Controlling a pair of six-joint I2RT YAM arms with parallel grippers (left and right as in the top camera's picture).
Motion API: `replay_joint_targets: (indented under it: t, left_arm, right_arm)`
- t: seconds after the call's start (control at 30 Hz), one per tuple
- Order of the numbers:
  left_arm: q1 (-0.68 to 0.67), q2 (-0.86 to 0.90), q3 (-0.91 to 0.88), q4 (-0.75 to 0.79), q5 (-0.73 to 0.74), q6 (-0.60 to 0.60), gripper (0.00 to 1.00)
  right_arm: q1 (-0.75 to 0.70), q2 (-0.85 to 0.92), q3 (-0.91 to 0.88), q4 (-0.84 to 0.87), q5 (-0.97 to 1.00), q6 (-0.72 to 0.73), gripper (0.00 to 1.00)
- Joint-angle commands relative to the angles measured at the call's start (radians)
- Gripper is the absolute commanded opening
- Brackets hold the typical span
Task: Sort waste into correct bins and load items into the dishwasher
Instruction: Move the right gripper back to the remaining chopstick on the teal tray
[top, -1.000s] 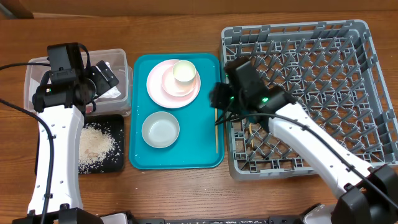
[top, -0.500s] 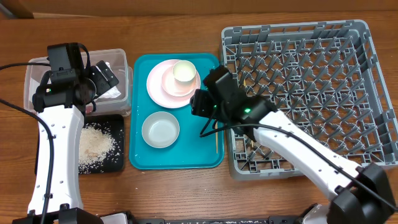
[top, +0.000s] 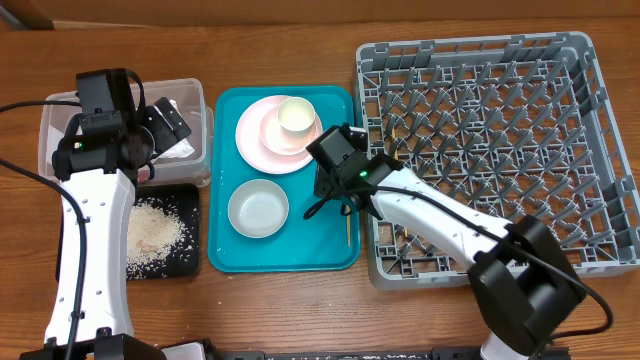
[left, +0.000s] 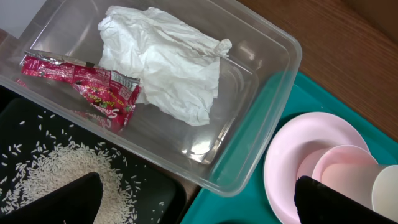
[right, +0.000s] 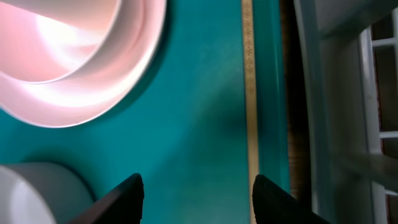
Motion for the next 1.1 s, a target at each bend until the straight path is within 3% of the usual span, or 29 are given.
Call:
replay_joint_targets:
  t: [0.0,0.67,0.93,1.07]
  left_arm:
    - [-0.001,-0.003,0.022,0.002,-0.002,-0.010,1.00]
    - [-0.001,-0.003,0.022,0.001,-0.002,-0.010,1.00]
    - [-0.001,-0.003,0.022,0.002,-0.002,-0.010,1.00]
    - [-0.001,-0.003,0.022,0.002,-0.002,-0.010,1.00]
  right_arm:
    - [0.004,0.025,0.002,0.009,0.053,-0.050,0.55]
    - [0.004,0.163,0.002,0.028,0.079,-0.050,0.48]
    - [0.004,0.162,0.004,0.071,-0.104,-0.052,0.51]
    - [0.004,0.162,0.013,0.073,-0.098,-0.118,0.46]
